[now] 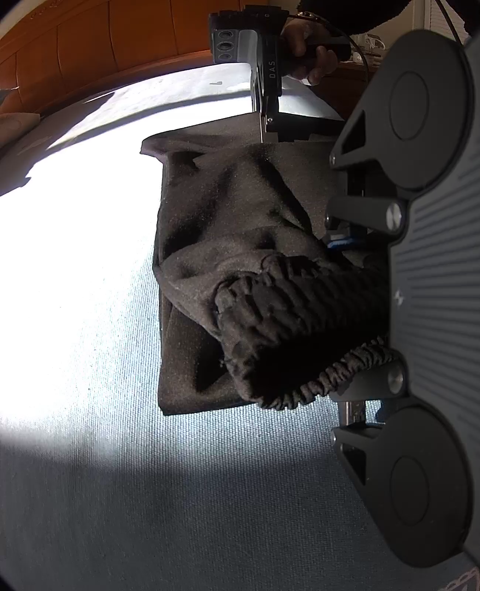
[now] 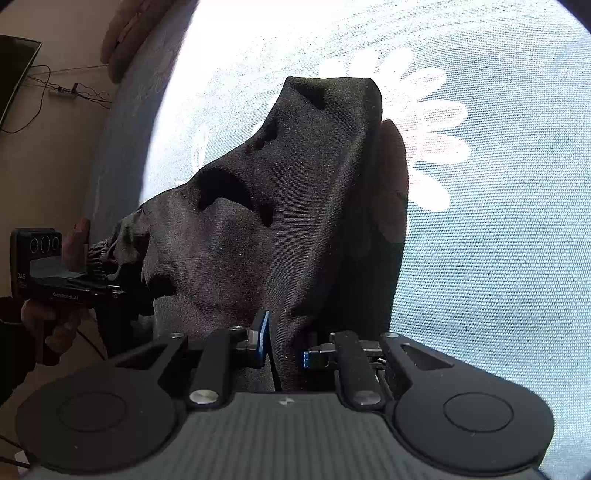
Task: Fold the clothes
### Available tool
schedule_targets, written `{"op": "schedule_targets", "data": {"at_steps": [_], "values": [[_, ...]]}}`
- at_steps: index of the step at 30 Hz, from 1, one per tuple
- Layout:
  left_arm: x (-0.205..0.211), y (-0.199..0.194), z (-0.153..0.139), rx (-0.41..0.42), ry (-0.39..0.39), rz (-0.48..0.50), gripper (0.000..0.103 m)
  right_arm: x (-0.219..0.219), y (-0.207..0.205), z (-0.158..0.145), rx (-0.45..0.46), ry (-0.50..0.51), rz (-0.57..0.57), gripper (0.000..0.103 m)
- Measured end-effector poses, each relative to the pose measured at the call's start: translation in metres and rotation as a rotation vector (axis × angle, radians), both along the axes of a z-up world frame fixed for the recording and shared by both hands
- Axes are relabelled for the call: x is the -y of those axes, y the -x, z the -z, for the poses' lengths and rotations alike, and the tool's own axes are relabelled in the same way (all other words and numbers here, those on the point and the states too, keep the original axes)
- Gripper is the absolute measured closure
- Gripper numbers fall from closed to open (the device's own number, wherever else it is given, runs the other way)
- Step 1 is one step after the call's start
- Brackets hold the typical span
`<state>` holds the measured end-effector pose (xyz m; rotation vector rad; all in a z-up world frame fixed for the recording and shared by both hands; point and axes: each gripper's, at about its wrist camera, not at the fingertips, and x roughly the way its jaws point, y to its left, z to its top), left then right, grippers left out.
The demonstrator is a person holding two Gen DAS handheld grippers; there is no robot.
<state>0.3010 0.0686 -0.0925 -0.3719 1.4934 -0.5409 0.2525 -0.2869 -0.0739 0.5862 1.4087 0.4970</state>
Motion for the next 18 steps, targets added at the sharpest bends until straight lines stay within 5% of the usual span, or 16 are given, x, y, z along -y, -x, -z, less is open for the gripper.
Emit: {"op": "schedule_targets", "data": {"at_steps": [18], "values": [[0.012,-0.008,0.002,-0.029,-0.022,0.03,0.055,-0.026,0.009,-0.02,0.026,0.219,0.061,0.085]]}}
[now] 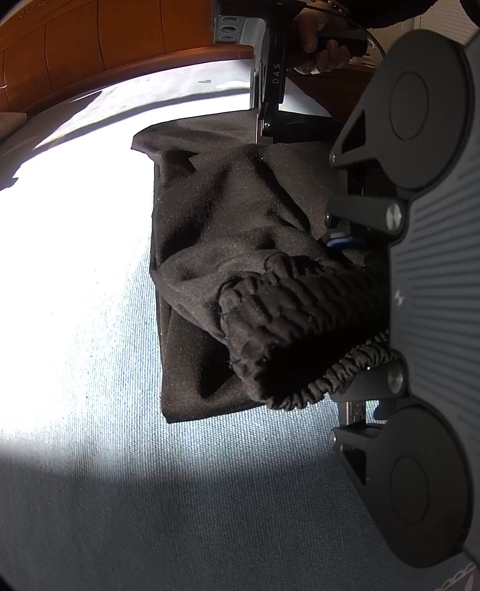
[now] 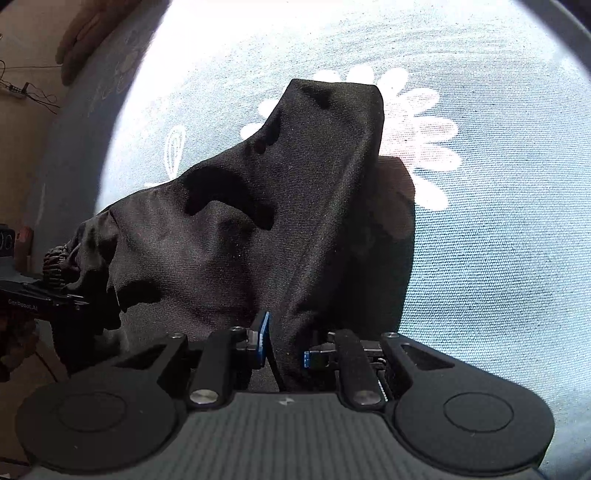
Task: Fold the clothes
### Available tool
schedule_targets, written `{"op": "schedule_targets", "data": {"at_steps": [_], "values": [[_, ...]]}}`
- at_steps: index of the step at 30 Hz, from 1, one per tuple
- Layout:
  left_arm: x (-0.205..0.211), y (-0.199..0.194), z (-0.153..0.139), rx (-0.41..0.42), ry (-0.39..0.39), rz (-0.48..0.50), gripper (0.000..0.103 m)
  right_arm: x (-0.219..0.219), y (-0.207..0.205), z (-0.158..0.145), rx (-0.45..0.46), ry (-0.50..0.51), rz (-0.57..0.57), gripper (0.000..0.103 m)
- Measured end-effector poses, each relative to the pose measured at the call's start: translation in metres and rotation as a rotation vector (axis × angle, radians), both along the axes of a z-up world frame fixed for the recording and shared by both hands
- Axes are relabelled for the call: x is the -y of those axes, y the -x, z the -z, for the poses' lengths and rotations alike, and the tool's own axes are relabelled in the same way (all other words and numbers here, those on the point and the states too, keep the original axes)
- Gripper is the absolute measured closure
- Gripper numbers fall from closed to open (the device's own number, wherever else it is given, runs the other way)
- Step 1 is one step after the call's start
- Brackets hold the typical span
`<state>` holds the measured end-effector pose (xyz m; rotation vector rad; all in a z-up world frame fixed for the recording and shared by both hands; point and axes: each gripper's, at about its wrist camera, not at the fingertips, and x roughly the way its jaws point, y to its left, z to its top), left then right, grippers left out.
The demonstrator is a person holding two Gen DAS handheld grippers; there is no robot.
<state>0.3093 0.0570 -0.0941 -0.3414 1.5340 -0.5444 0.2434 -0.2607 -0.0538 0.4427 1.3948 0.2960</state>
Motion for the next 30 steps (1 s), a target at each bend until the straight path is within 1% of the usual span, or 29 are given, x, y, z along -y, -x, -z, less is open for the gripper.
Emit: {"op": "schedule_targets", "data": {"at_steps": [3,6,8,12,18,21,25,30], "values": [[0.006,0.003,-0.003,0.015,-0.038,-0.012,0.055,0.001,0.0,0.001,0.002,-0.019,-0.006,0.085],[0.016,0.006,-0.006,0.025,-0.1,-0.023,0.056,0.002,0.0,0.005,0.003,-0.045,-0.004,0.085],[0.021,0.008,-0.008,0.035,-0.13,-0.027,0.057,0.001,0.0,0.004,0.003,-0.041,-0.004,0.085],[0.023,0.011,-0.01,0.043,-0.152,-0.053,0.058,-0.008,0.0,0.0,0.019,-0.008,-0.027,0.085],[0.025,0.018,-0.016,0.047,-0.185,-0.087,0.059,-0.005,0.002,0.001,0.009,-0.042,0.032,0.085],[0.029,0.021,-0.023,0.06,-0.209,-0.092,0.061,-0.005,0.004,-0.002,0.017,-0.038,0.031,0.085],[0.033,0.026,-0.036,0.08,-0.206,-0.086,0.064,-0.002,0.01,-0.008,0.031,-0.086,0.05,0.086],[0.047,0.029,-0.062,0.11,-0.147,-0.053,0.067,0.003,0.019,-0.018,0.039,-0.167,0.072,0.086]]}}
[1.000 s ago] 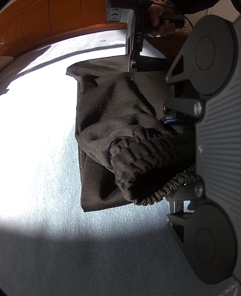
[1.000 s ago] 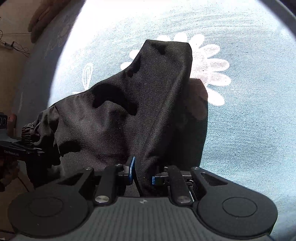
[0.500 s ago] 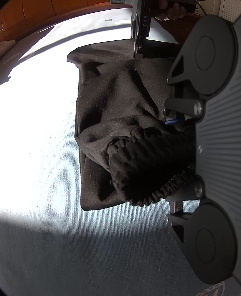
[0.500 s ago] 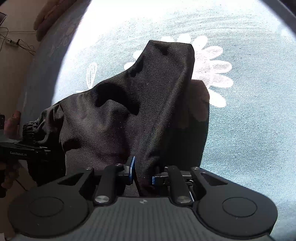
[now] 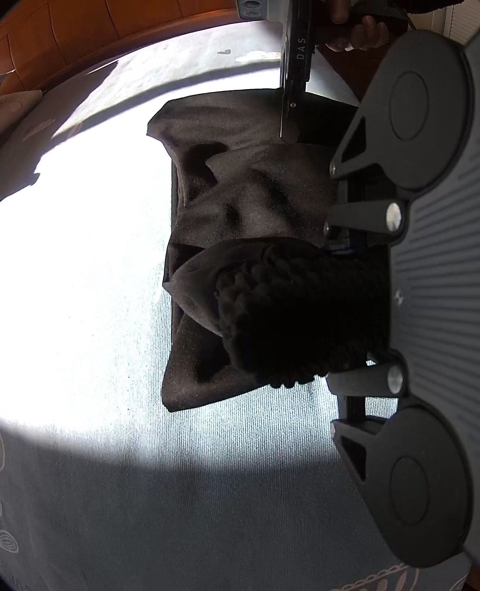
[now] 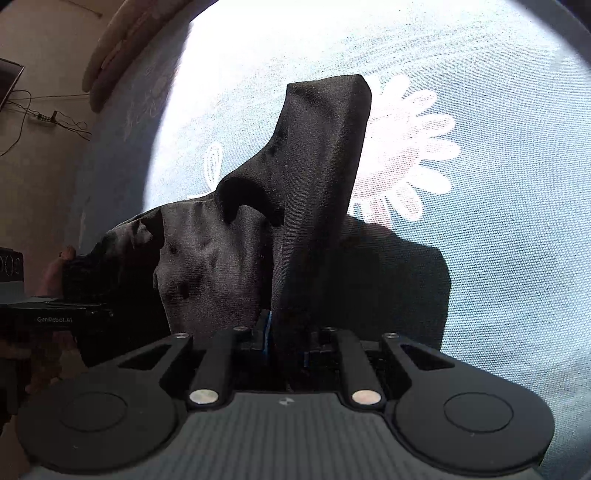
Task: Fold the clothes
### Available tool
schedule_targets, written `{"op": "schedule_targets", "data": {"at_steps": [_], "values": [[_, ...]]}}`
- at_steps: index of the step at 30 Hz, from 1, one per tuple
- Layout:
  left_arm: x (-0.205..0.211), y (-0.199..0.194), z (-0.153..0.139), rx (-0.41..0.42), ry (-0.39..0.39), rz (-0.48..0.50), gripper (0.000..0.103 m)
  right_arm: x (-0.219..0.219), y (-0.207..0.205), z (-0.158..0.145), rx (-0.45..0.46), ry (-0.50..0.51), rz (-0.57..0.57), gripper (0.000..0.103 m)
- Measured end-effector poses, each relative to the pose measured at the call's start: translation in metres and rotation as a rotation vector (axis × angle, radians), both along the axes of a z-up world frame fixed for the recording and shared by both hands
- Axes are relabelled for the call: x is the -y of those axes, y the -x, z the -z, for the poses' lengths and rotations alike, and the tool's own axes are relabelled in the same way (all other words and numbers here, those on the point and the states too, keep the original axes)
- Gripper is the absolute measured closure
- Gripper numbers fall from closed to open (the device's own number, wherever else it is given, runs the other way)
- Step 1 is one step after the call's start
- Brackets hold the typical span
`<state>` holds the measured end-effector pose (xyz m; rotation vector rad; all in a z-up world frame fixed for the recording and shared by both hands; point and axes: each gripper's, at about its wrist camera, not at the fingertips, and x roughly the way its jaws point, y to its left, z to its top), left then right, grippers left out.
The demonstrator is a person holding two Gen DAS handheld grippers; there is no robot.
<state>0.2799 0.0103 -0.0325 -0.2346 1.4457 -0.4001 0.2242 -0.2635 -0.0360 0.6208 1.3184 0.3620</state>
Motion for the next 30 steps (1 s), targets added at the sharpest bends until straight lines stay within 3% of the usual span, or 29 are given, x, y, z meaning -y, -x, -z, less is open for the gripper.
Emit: {"op": "schedule_targets", "data": {"at_steps": [7,12,21,30], "values": [[0.019,0.005,-0.036,0.04,0.079,0.054,0.069,0.011,0.011,-0.016,-0.014,-0.132,0.05,0.086],[0.047,0.002,-0.06,0.065,0.128,0.125,0.069,0.02,0.024,-0.032,-0.006,-0.17,0.075,0.086],[0.161,-0.021,-0.083,0.108,0.215,0.351,0.069,0.096,0.052,-0.06,0.045,-0.191,0.255,0.085],[0.304,-0.042,-0.09,0.133,0.296,0.526,0.069,0.222,0.086,-0.075,0.127,-0.142,0.512,0.083]]}}
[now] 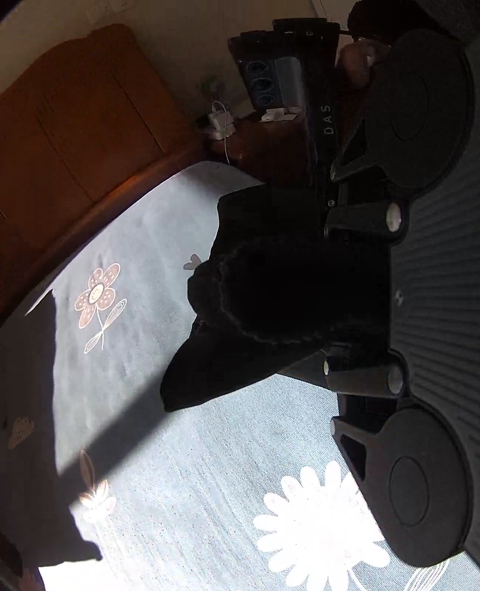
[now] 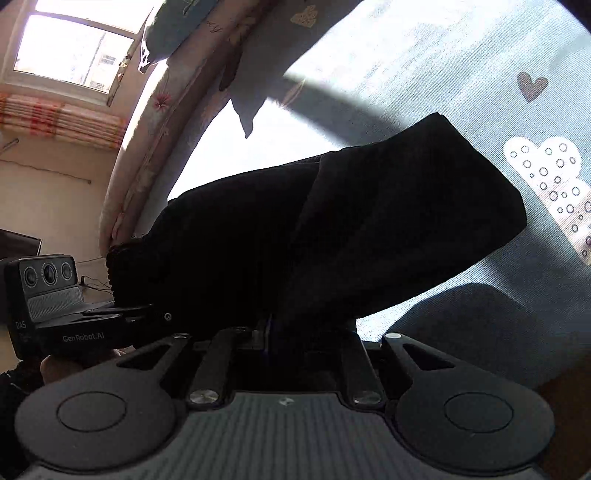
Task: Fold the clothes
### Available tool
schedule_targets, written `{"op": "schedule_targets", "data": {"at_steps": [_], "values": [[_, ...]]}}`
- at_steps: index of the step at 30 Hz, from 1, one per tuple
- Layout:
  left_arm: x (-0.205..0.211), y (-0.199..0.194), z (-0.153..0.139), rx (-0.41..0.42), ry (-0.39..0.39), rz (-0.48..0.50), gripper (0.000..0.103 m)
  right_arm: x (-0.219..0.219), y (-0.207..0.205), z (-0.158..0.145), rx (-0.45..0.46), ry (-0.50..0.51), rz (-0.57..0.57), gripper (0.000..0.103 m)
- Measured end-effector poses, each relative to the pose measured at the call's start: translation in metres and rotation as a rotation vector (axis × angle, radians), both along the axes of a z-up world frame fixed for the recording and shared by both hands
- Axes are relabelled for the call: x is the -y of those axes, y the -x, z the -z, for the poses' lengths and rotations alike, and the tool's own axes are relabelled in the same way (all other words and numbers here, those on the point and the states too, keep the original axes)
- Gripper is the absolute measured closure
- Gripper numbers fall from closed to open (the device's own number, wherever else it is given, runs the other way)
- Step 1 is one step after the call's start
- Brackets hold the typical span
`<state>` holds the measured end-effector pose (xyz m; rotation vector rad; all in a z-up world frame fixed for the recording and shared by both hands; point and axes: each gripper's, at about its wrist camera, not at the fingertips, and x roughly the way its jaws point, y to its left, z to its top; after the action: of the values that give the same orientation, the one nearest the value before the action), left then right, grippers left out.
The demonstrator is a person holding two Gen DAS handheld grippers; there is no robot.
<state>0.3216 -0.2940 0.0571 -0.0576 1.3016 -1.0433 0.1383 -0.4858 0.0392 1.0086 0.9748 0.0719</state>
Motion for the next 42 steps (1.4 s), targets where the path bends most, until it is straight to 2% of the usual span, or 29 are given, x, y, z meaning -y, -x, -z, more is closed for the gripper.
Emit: {"op": "schedule_targets", "data": {"at_steps": [9,19,23,32,38,42], "values": [[0.132,-0.015,-0.002,0.03,0.035,0.099,0.069,0.104,0.017,0.012,0.053,0.029,0.158,0.083],[0.231,-0.029,-0.003,0.081,0.048,0.159,0.069,0.2,0.019,0.024,0.1,0.029,0.296,0.082],[0.261,-0.031,-0.001,0.095,0.036,0.191,0.069,0.221,0.019,0.032,0.105,-0.003,0.367,0.081],[0.324,-0.038,-0.01,0.173,0.001,0.303,0.069,0.24,0.01,0.054,0.129,-0.096,0.485,0.081],[0.347,-0.043,0.01,0.169,-0.042,0.294,0.069,0.26,0.007,0.078,0.099,-0.059,0.518,0.081],[0.353,-0.041,0.024,0.173,-0.04,0.286,0.069,0.271,0.004,0.09,0.072,-0.031,0.525,0.081]]}}
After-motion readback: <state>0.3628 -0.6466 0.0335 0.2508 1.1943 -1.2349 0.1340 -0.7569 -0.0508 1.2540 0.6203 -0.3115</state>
